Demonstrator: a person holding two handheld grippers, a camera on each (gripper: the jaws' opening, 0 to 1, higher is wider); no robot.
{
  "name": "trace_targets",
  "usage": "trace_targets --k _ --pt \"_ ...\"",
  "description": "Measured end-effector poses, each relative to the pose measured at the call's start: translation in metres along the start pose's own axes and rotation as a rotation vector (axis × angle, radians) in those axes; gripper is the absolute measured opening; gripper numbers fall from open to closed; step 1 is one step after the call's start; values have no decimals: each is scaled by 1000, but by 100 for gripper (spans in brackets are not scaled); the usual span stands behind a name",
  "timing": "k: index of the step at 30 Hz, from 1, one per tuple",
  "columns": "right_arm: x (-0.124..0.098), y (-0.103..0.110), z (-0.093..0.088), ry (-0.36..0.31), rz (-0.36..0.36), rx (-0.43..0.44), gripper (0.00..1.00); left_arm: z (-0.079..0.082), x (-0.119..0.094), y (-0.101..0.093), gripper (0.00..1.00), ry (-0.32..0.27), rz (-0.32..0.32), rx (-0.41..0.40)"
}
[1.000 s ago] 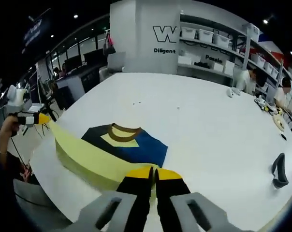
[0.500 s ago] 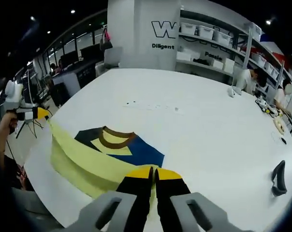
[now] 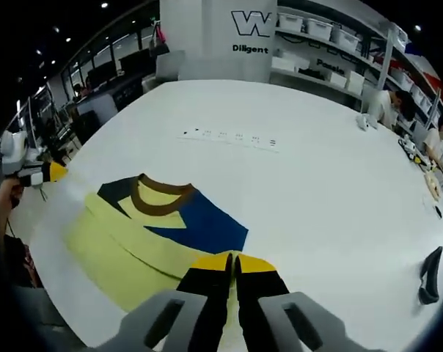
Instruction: Fold the garment on the visible template until the final outline fits inside the template.
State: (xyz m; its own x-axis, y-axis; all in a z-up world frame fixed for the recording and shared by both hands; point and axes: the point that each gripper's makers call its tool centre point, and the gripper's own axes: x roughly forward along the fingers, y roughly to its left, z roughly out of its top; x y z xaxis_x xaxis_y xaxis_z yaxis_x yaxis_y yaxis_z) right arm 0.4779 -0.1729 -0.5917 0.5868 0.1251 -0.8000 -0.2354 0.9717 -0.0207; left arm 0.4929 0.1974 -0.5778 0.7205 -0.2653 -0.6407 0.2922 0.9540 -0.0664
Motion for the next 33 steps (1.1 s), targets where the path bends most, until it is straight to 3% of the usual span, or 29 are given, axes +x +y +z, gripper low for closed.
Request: trace_targets --k 3,7,10,15,18,23,25,33 --pt "2 -3 -6 14 0 5 0 -12 7 -7 7 33 -44 21" --pt "4 -3 -12 22 1 13 0 -27 21 -7 24 68 -47 1" --pt "6 -1 -17 28 11 18 0 -39 30 -16 35 103 -96 -44" --pt "9 2 -22 33 23 35 0 -53 42 -22 43 146 -125 -47" --pt "10 2 -24 34 24 41 0 -56 49 -22 40 160 -128 -54" --pt "11 4 -29 38 26 51 0 -74 54 -24 17 244 -132 -105" --pt "11 5 -31 41 27 56 0 -74 56 -28 12 238 -154 -134" --pt "9 5 -32 39 28 58 0 -67 47 -30 9 215 -149 -111"
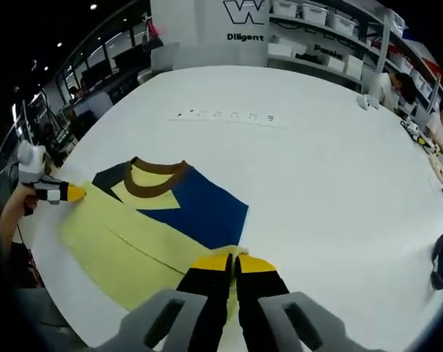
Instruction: Fold the garment on the visible template until the final outline fits inside the template.
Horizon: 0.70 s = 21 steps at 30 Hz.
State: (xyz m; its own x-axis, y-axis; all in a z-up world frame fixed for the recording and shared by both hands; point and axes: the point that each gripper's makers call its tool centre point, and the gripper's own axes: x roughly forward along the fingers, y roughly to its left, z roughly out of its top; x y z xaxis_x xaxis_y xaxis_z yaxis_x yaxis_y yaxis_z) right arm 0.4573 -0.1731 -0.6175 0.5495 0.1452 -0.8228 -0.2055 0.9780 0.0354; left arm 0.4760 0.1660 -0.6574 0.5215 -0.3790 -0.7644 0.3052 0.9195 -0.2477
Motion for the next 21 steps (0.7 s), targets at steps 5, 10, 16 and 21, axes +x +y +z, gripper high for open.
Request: trace_targets --k 5,10,16,21 --pt "-8 -1 3 -17 -2 3 0 14 -19 -7 9 -51 -12 1" --pt "-16 -2 13 -53 1 1 0 22 -38 -9 9 -80 -22 -23" --pt "-21 -7 21 -87 -9 3 0 34 -56 -11 9 -125 -55 -51" --pt "-21 -10 24 -98 -8 11 0 44 -68 -11 9 -163 -103 -95"
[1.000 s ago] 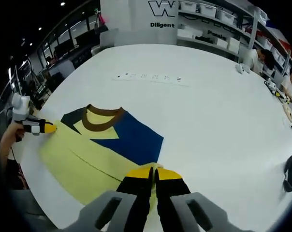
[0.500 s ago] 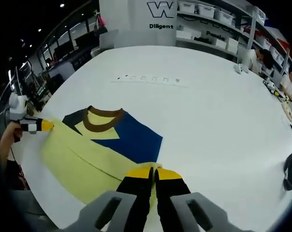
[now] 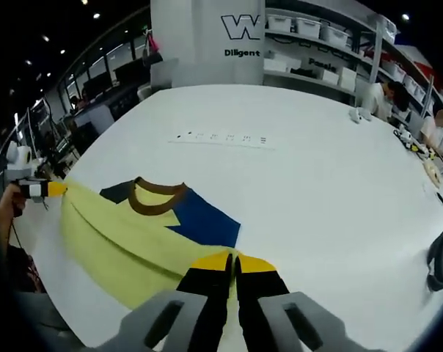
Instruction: Fold the garment on the visible template until the final outline fits inside the template.
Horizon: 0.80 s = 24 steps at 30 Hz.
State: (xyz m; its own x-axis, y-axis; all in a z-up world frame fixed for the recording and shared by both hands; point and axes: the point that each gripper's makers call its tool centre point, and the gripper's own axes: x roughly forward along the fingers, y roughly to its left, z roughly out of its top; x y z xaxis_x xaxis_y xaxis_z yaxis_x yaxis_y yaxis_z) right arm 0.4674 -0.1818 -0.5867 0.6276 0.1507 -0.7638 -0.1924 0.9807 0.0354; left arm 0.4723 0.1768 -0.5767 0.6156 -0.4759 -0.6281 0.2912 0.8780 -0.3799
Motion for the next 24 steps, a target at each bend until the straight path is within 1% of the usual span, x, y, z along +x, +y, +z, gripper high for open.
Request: trace_targets --k 4,10,12,14,15,18,22,24 --pt "4 1 7 -24 15 5 0 5 2 4 9 -10 -4 -25" --pt "17 2 13 -23 27 6 0 3 20 14 9 6 25 -48" --pt "26 1 15 -7 31 7 0 0 29 22 9 22 49 -78" --pt "30 2 16 -5 36 8 0 0 34 26 9 22 59 -75" --pt "33 2 18 -7 42 13 0 -3 36 30 9 30 81 -78" --pt "41 1 21 -7 47 20 0 -8 41 38 9 47 112 -53" --pt "56 1 17 7 57 21 0 -14 47 43 9 52 118 -60" --pt "59 1 16 9 61 26 0 -18 50 46 9 60 122 -59"
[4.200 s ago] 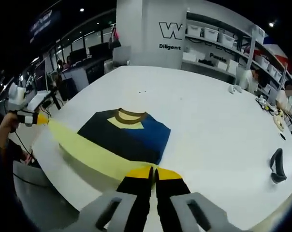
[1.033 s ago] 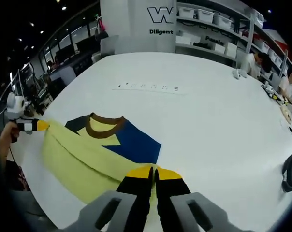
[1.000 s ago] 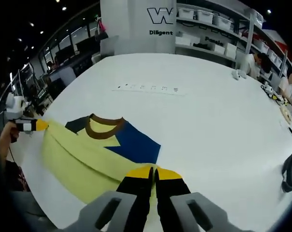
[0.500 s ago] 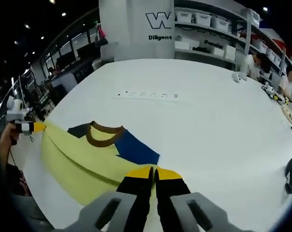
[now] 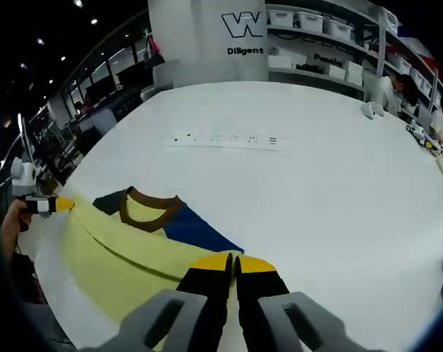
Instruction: Fold the garment on the visible template until the final outline fits inside the template.
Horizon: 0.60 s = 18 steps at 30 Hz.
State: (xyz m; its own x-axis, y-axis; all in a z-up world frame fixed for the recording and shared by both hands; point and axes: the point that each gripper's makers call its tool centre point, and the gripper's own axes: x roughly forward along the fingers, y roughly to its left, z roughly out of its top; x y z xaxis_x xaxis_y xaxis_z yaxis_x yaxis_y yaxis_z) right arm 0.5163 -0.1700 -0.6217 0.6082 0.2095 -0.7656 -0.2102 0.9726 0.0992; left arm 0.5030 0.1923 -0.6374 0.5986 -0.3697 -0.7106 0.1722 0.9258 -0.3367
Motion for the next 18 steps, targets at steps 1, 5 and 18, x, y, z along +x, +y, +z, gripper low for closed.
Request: trace_targets --k 1,5,18 --pt "5 0 -2 0 7 -13 0 -1 2 1 9 1 6 3" --pt "11 -1 -1 -15 14 -1 0 -5 6 6 9 1 34 55" --pt "1 7 -5 -87 55 -214 31 14 -5 0 20 -108 1 379"
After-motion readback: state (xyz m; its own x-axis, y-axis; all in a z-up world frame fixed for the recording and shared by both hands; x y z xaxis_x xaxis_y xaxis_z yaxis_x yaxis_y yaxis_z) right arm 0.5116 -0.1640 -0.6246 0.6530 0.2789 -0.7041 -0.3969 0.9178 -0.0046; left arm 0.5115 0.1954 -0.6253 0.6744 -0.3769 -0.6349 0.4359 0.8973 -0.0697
